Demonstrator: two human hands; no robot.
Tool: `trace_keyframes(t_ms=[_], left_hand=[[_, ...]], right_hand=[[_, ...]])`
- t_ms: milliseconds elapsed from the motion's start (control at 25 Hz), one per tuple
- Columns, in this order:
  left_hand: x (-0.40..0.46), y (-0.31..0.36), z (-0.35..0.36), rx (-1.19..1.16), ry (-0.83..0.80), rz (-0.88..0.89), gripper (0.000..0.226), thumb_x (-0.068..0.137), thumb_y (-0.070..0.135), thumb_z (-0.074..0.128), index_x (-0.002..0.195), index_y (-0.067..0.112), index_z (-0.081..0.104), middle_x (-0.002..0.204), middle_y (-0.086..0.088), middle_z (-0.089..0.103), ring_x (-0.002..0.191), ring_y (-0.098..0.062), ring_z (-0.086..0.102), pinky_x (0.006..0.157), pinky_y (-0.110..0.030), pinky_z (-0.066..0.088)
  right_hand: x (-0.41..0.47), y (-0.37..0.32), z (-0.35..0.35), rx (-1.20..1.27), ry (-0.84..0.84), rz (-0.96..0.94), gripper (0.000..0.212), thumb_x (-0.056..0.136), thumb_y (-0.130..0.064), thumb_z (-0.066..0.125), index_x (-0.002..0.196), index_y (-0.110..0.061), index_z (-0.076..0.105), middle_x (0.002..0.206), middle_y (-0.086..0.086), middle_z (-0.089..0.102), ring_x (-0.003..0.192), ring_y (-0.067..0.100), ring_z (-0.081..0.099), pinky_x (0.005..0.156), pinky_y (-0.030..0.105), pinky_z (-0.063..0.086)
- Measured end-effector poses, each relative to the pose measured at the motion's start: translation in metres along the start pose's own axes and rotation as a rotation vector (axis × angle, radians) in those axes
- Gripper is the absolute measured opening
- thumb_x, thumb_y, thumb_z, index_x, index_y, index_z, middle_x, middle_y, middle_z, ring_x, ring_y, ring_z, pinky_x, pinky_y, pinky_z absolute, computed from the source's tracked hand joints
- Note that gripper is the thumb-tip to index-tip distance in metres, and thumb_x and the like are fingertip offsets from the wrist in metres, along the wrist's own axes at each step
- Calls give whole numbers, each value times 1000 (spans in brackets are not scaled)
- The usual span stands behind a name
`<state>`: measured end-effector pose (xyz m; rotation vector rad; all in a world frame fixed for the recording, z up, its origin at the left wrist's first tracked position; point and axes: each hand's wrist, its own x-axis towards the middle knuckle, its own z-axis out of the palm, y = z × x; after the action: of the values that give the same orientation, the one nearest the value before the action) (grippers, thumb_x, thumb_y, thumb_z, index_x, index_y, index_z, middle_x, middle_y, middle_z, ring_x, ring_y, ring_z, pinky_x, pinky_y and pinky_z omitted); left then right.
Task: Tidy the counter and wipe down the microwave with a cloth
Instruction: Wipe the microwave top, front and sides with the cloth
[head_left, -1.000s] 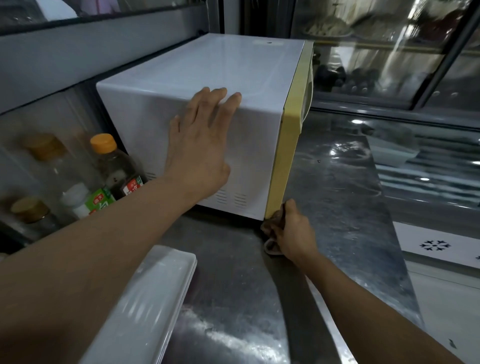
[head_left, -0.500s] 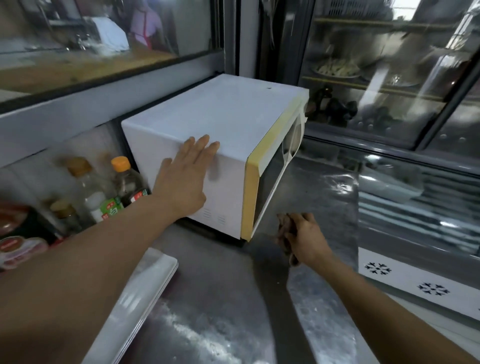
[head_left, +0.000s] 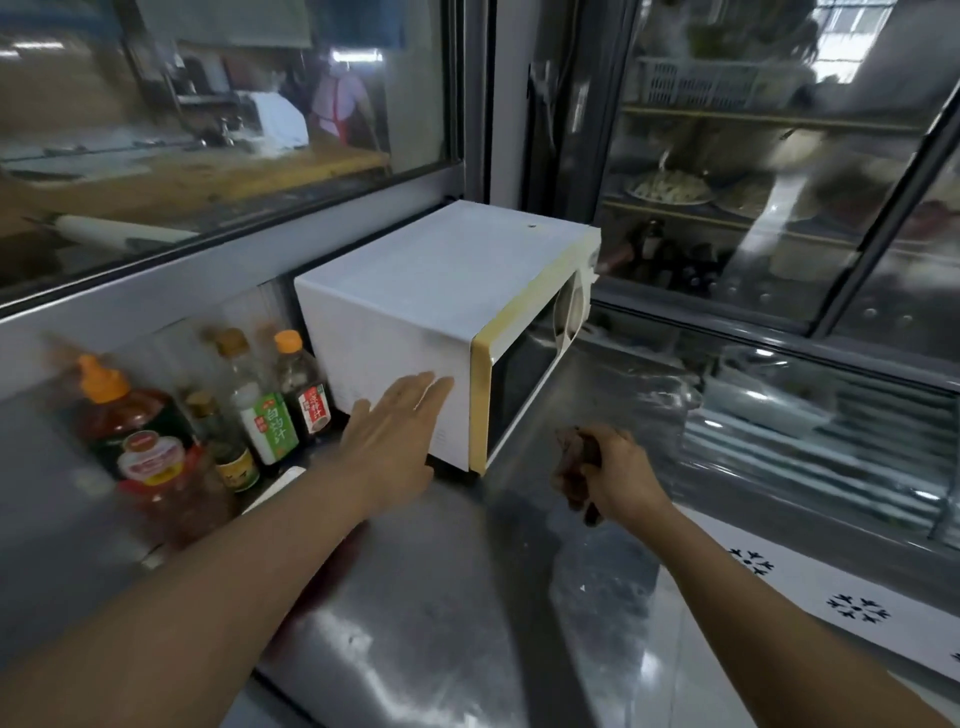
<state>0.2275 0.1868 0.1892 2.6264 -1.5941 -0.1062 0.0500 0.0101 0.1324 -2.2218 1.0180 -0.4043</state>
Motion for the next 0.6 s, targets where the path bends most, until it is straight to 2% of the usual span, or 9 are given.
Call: trace_keyframes(t_ms=[80, 120, 200, 320, 600], left_hand=[[-19, 10, -5, -18, -27, 13, 96, 84, 28, 64, 149, 27, -7, 159, 2, -5, 147, -18, -3, 116, -50, 15], [-28, 16, -7, -29, -31, 24, 96, 85, 29, 63, 149, 27, -7, 159, 2, -4, 146, -17, -3, 116, -50, 14], [-48, 29, -9, -43, -24, 46, 94, 85, 30, 62, 149, 26, -6, 159, 3, -3, 146, -17, -1, 116, -49, 15], [-70, 50, -7, -52, -44, 48, 92, 84, 30, 62, 150, 25, -3, 159, 3, -1, 146, -16, 1, 115, -47, 16], [-76, 92, -7, -24, -84, 12, 92, 82, 29, 63, 150, 26, 1, 158, 4, 3, 145, -16, 6, 112, -45, 19]], right_hand=[[-24, -6, -14, 83, -17, -6, 30, 88, 7, 42, 108, -11, 54, 95, 16, 64, 61, 23, 69, 45, 37, 55], [-38, -7, -22, 92, -16, -14, 27, 87, 9, 40, 103, -10, 52, 90, 16, 67, 60, 27, 69, 41, 43, 54], [-63, -7, -35, 65, -4, -21, 22, 87, 8, 42, 100, -7, 51, 98, 18, 65, 73, 34, 68, 53, 46, 57], [-93, -1, -54, -25, 23, -45, 23, 86, 5, 47, 104, -8, 52, 111, 15, 59, 89, 33, 63, 75, 50, 55], [-104, 31, -89, -19, 47, -54, 23, 86, 3, 49, 102, -11, 55, 109, 14, 57, 93, 31, 60, 83, 44, 53]])
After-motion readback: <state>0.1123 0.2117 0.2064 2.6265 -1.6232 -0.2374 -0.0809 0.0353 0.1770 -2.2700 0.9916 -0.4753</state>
